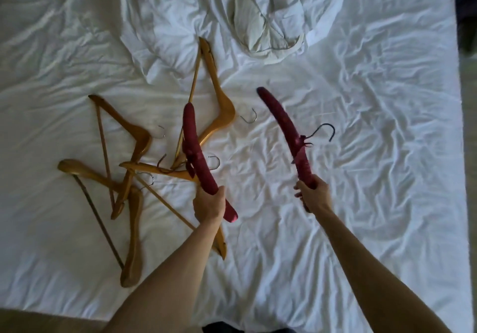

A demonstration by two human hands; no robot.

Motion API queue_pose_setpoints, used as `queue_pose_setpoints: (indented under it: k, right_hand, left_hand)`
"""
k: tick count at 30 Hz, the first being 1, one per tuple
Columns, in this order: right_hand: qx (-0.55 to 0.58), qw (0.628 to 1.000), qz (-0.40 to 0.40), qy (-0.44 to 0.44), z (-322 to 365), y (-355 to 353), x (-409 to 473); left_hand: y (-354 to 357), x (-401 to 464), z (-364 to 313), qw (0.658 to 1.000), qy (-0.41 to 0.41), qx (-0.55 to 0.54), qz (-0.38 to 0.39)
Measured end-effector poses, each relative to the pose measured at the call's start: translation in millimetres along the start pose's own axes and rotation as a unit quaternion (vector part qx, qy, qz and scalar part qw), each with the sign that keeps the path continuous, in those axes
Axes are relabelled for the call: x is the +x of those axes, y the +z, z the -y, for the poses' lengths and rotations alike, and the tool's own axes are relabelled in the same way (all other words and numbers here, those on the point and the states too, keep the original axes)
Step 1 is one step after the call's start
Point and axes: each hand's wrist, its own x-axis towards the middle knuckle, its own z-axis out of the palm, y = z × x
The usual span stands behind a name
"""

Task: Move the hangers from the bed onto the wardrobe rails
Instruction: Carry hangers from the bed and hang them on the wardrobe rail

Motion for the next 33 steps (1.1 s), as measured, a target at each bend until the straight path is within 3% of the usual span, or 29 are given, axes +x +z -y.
queue_pose_setpoints:
  k: [2,6,9,11,14,17,19,22,24,26,29,33]
  right_hand:
    - [-0.161,0.986,0.043,-0.029,-10,-25,4]
    - [-0.397,0.906,0.123,-0.085,3,-42,56]
    - [-0.52,0.836,0.036,-0.172,32,-28,102]
    - [-0.535,0.815,-0.042,-0.218,50,-15,117]
    - [-0.469,0.84,-0.134,-0.238,55,3,104]
    - [-0.338,0.892,-0.172,-0.245,38,35,59]
    - [-0.242,0.941,-0.146,-0.187,33,65,26]
    - [-0.113,0.993,-0.034,-0.018,42,115,6]
    - [-0.002,0.996,0.028,0.082,58,148,14]
    - [0.057,0.989,0.043,0.126,73,179,31]
    - [0.071,0.991,0.008,0.115,84,206,52]
    - [0.131,0.977,0.009,0.168,86,191,44]
  left_hand:
    - [-5,-1,6,0.999,0.025,0.026,0.007]
    - [2,10,18,0.995,0.063,0.064,0.051]
    - [15,24,24,0.992,0.065,0.085,0.069]
    - [23,34,28,0.989,0.056,0.098,0.09]
    - [31,44,31,0.988,0.041,0.099,0.112]
    - [31,43,31,0.991,0.017,0.079,0.108]
    - [31,41,31,0.993,0.005,0.066,0.097]
    - [35,48,33,0.996,0.001,0.055,0.07]
    - [43,57,36,0.998,0.007,0.059,0.035]
    - [49,61,37,0.999,0.016,0.045,0.009]
    - [55,62,38,0.999,0.012,-0.017,0.043]
    - [33,59,33,0.993,-0.023,-0.061,0.096]
